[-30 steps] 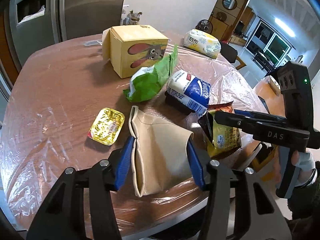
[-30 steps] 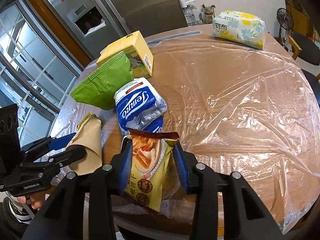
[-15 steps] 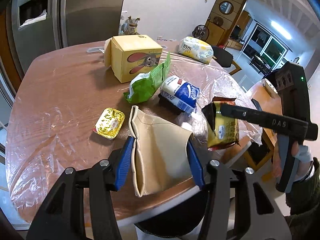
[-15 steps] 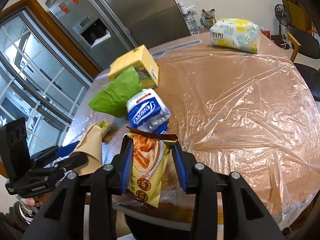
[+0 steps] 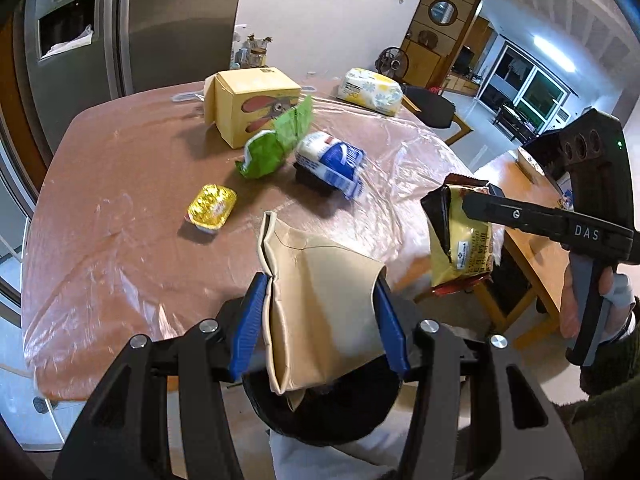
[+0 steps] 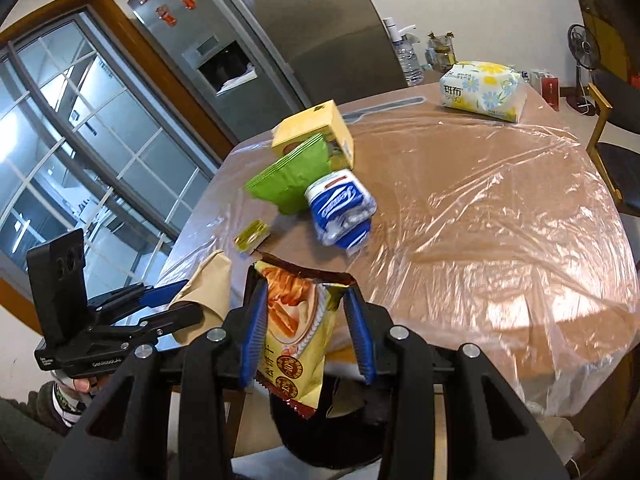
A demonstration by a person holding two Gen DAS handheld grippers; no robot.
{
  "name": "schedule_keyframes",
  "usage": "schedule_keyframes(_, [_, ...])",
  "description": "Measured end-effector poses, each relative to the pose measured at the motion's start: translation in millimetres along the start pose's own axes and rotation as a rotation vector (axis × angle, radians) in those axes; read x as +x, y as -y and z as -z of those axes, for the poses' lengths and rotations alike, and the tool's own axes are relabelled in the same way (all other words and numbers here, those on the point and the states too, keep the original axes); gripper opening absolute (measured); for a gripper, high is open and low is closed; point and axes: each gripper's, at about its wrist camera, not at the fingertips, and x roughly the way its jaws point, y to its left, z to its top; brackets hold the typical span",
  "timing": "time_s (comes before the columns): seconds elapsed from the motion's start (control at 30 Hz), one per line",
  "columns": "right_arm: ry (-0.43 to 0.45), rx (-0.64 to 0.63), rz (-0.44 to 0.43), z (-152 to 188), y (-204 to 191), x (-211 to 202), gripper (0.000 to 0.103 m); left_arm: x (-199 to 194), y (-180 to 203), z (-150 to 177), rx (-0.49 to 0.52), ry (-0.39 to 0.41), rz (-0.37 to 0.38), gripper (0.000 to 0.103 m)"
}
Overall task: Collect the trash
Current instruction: 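Lift the paper cup with the left tool while the right tool lifts the snack bag toward the bin, then open the left gripper over the bin while the right gripper releases the snack bag into it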
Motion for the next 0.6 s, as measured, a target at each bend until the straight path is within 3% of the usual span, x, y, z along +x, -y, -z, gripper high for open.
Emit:
schedule_keyframes(0.3, [-0.073,-0.034,-0.029,36,-14,-9,0.037,-13,23,29,0.061,-0.051,0.025,0.053])
schedule_keyframes(0.6, [-0.139,-0.031,-0.014,64,-12,0,0.037,-9,33,53,0.05,-0.107,0.061,0.053])
